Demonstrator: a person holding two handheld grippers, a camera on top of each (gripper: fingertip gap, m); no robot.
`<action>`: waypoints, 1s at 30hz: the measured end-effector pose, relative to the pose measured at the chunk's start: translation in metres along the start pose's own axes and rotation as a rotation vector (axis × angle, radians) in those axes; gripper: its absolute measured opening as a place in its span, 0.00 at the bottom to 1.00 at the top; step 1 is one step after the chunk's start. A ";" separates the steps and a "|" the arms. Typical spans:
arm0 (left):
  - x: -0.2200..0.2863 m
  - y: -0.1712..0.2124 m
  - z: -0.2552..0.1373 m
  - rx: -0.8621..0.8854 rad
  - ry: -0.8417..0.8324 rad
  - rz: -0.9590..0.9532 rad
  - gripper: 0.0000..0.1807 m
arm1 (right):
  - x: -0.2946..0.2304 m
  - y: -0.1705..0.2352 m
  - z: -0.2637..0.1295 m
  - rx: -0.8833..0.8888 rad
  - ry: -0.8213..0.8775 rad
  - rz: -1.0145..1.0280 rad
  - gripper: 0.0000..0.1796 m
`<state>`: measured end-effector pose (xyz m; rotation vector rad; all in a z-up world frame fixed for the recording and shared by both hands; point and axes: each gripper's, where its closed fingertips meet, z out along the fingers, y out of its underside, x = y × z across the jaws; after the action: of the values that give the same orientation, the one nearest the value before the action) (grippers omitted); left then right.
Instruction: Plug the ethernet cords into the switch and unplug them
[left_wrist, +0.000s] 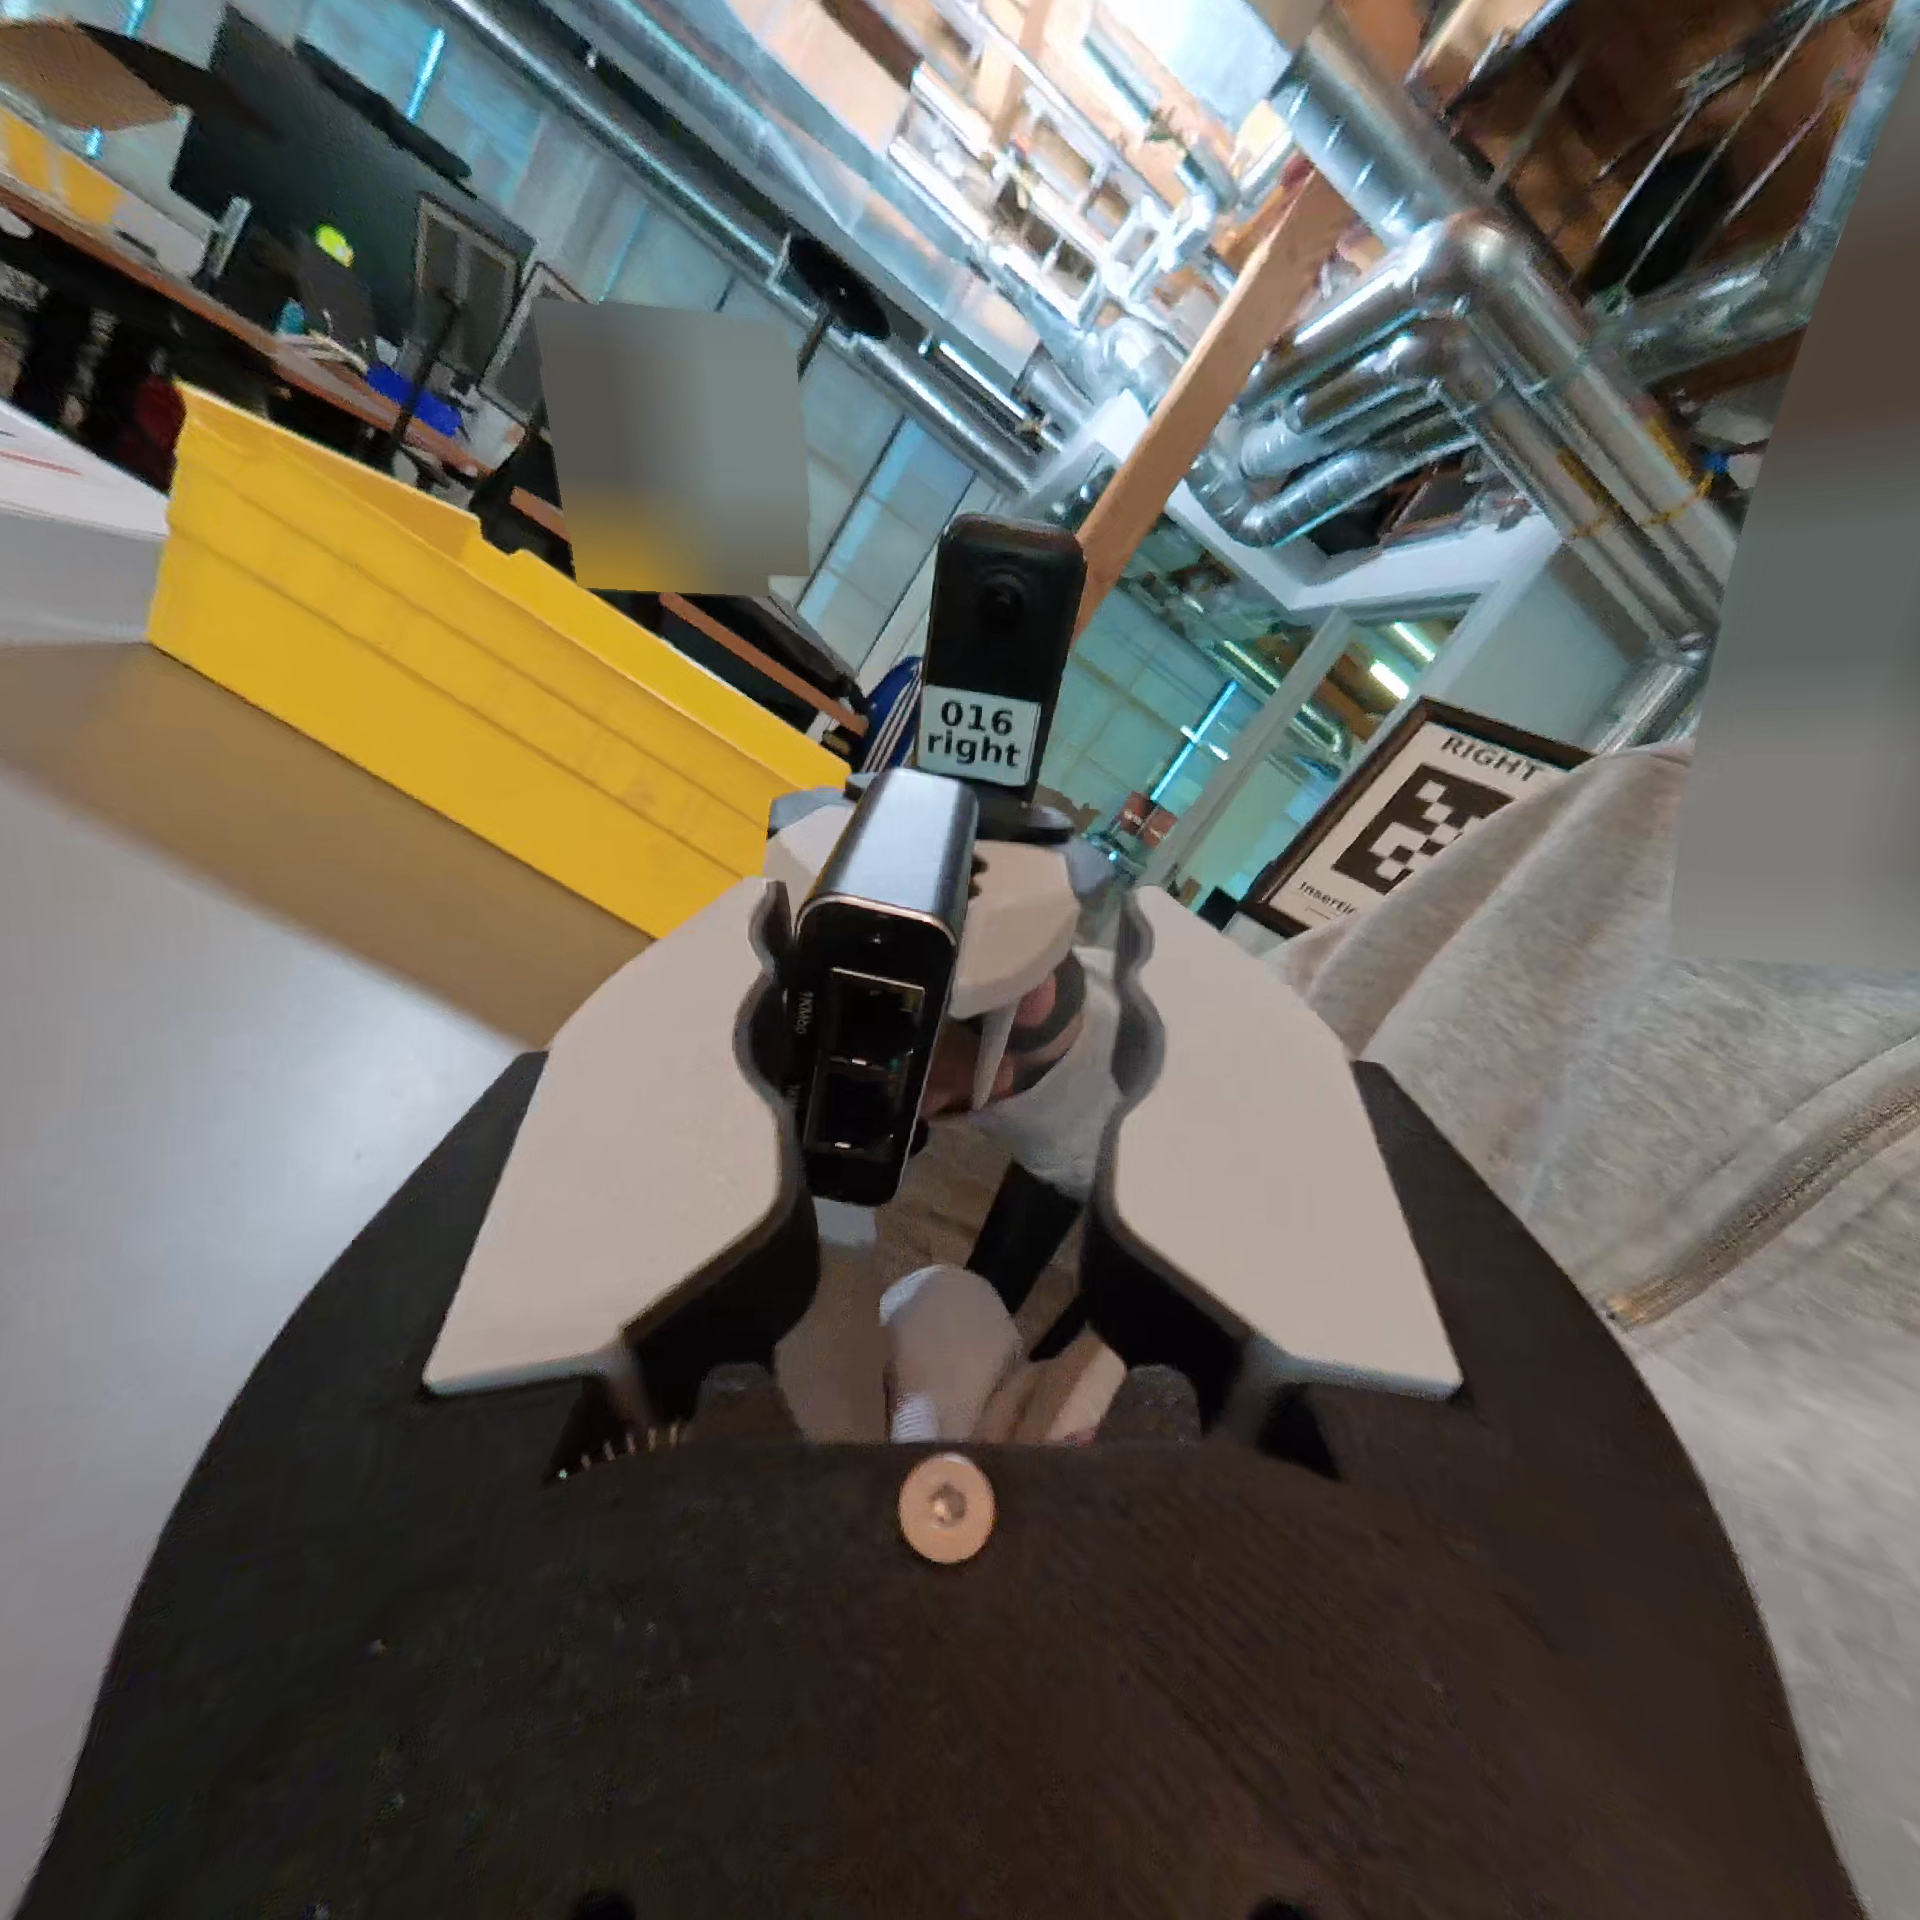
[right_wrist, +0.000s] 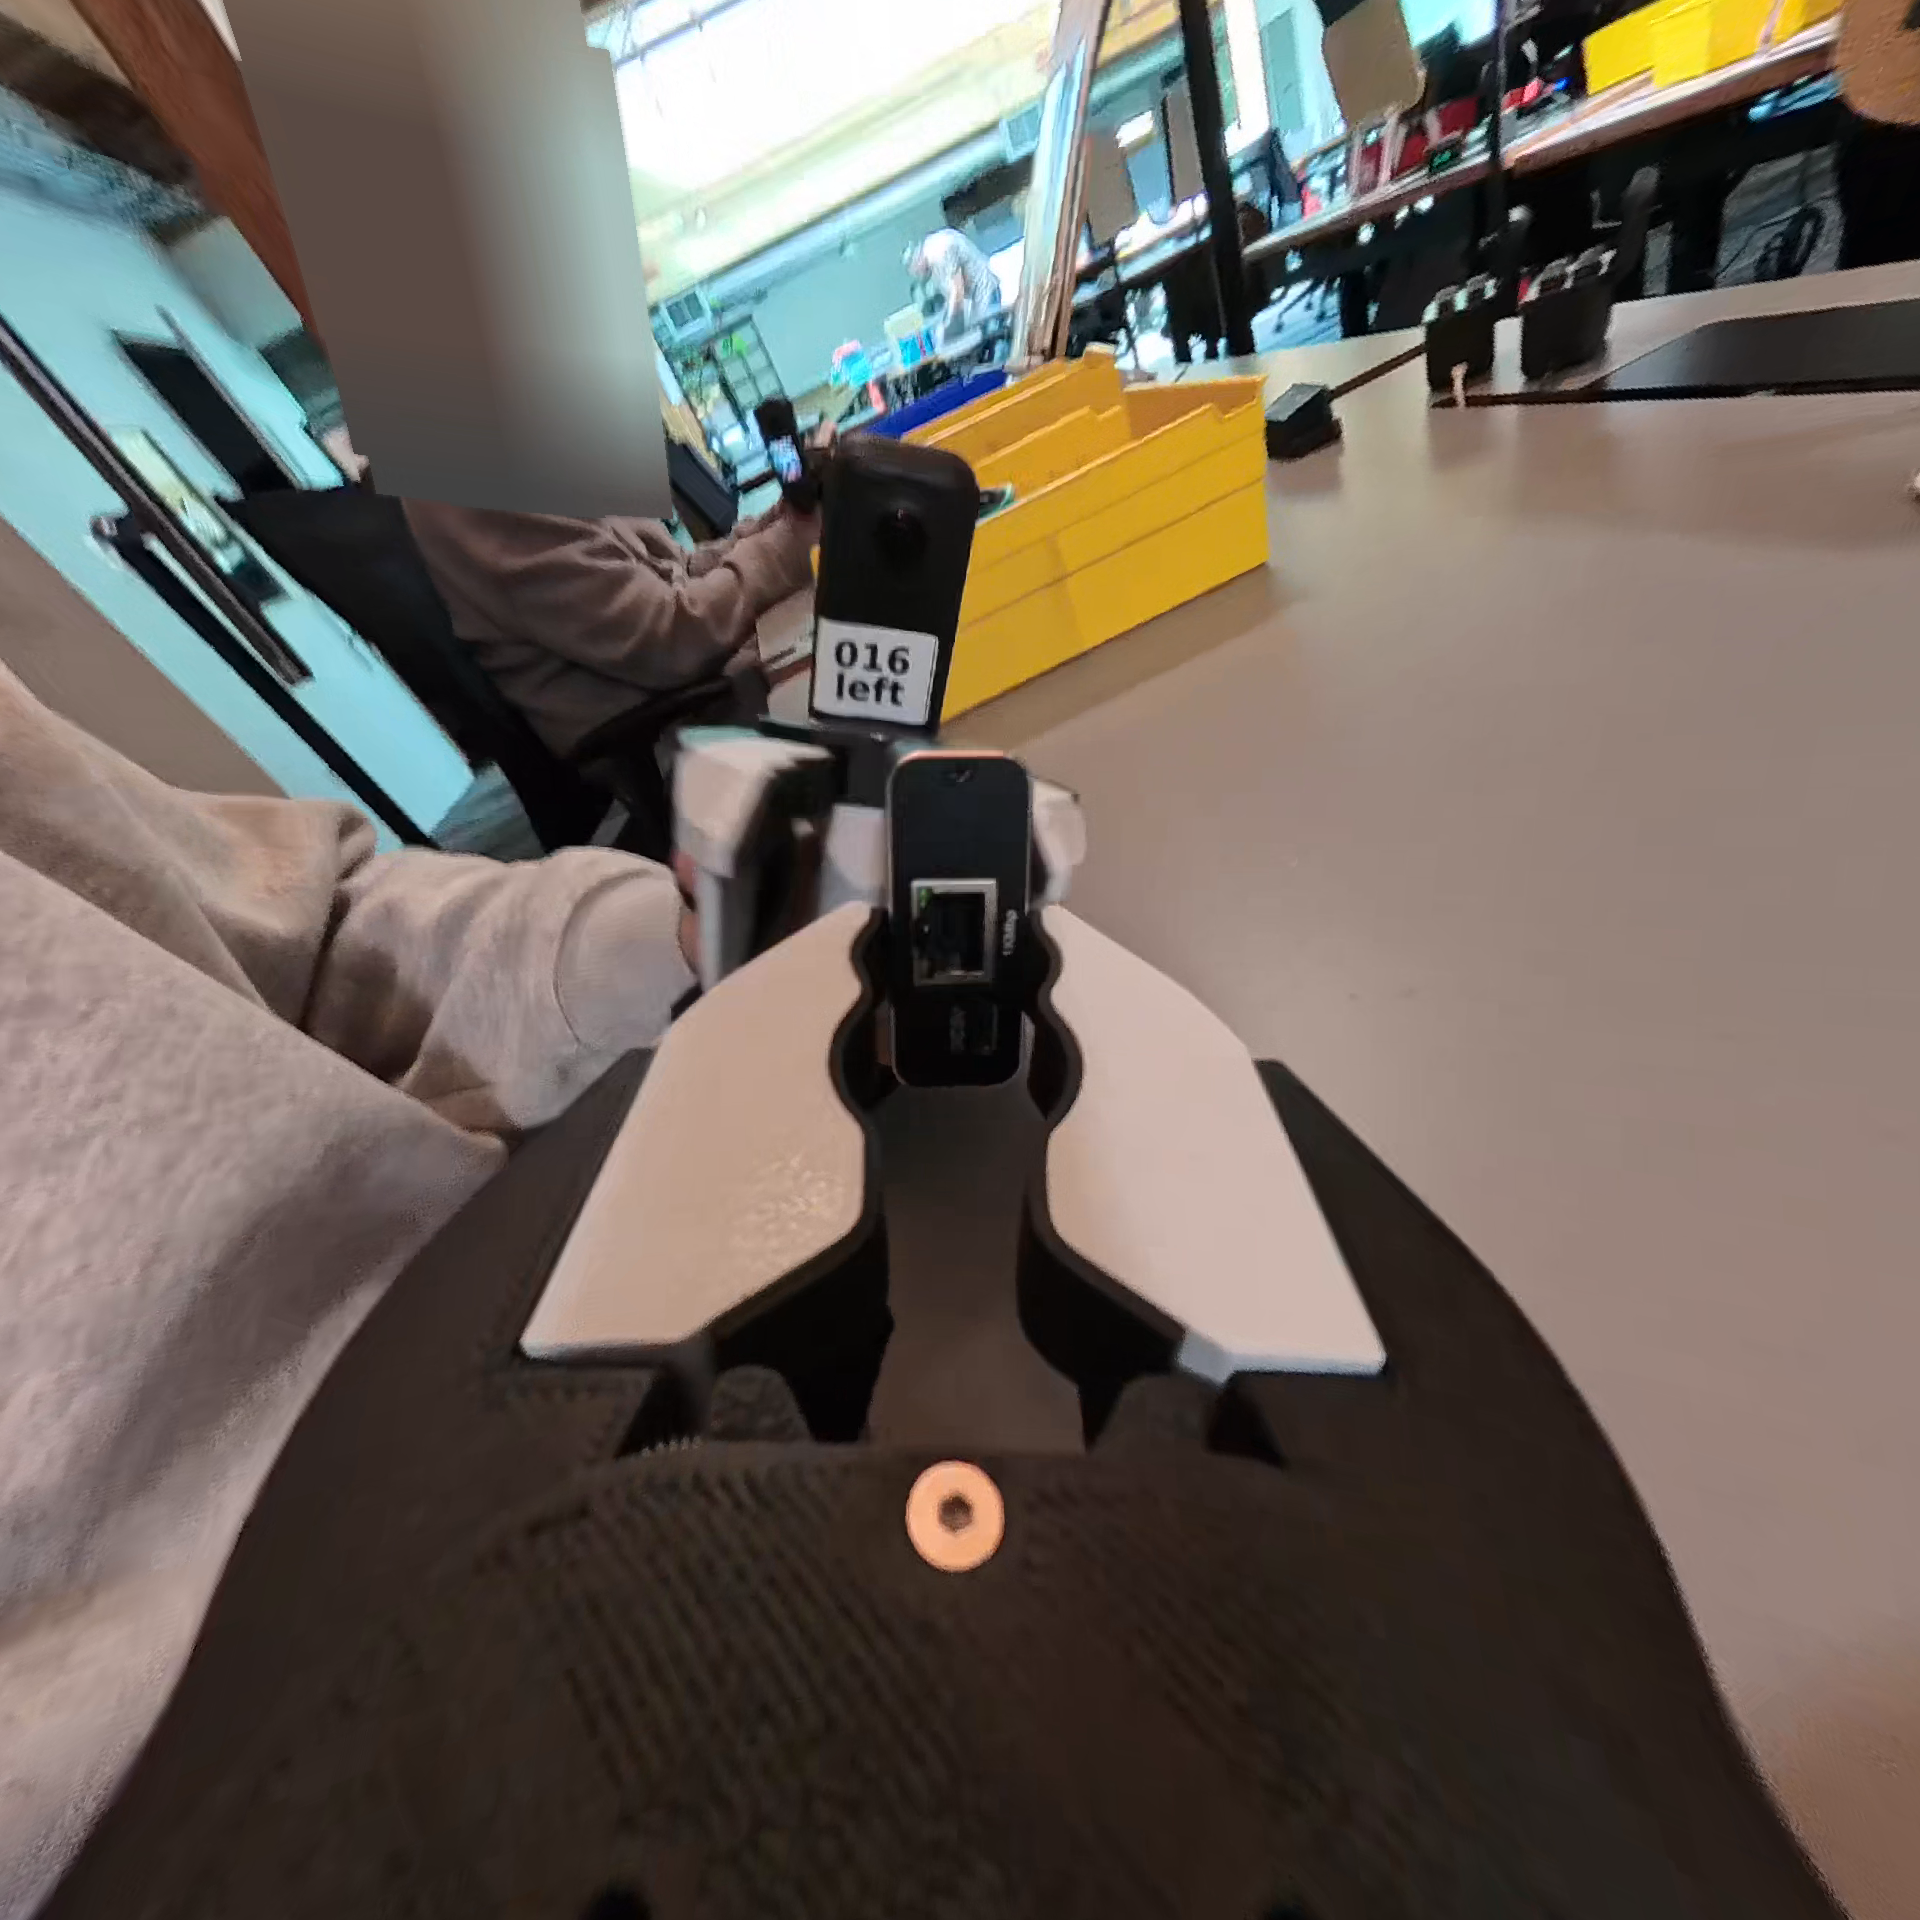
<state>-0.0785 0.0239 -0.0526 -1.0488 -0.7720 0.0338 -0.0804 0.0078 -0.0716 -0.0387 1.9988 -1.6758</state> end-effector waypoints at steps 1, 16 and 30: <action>0.004 -0.003 0.000 0.006 0.017 -0.006 0.32 | -0.002 0.000 0.000 -0.007 -0.005 -0.012 0.14; -0.014 0.007 -0.003 0.019 -0.100 0.024 0.18 | -0.002 0.002 0.003 -0.016 -0.020 0.017 0.13; 0.006 -0.023 -0.009 0.127 -0.058 0.182 0.23 | -0.004 -0.022 -0.011 0.161 -0.091 0.138 0.13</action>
<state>-0.0765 0.0078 -0.0337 -0.9975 -0.7154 0.2672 -0.0886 0.0144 -0.0489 0.0768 1.7543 -1.7088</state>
